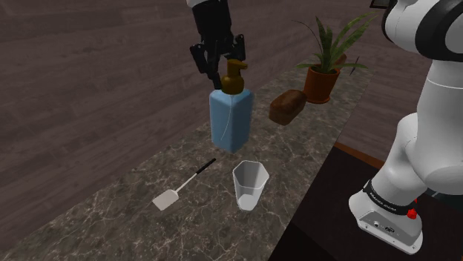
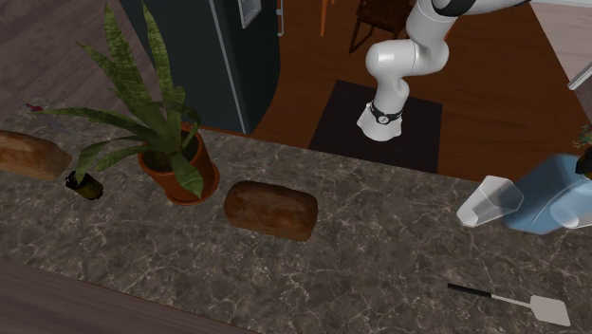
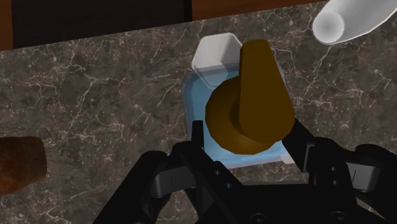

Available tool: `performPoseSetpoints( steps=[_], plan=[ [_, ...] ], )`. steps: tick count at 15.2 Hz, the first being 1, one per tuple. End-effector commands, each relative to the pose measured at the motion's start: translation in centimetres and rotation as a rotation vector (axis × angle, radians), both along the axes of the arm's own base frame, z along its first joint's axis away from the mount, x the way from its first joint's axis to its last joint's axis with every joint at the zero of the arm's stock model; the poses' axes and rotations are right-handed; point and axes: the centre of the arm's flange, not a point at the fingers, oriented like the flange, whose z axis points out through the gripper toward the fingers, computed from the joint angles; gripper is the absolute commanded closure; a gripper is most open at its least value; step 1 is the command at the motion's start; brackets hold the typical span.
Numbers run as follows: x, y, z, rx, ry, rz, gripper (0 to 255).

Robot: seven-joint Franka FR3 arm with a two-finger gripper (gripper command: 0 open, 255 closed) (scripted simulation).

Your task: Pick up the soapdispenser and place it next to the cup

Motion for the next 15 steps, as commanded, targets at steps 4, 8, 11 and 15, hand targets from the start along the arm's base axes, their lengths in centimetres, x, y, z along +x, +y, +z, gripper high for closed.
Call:
performPoseSetpoints(
  steps=[4, 8, 11, 15],
  plan=[
    [0.0, 0.1, -2.5, 0.000, -0.001, 0.000, 255],
    [0.0, 0.1, -4.6, 0.000, -0.001, 0.000, 255],
    [0.0, 0.1, -6.2, 0.000, -0.001, 0.000, 255],
    [0.0, 0.1, -8.3, 0.000, -0.001, 0.000, 255]
  ],
)
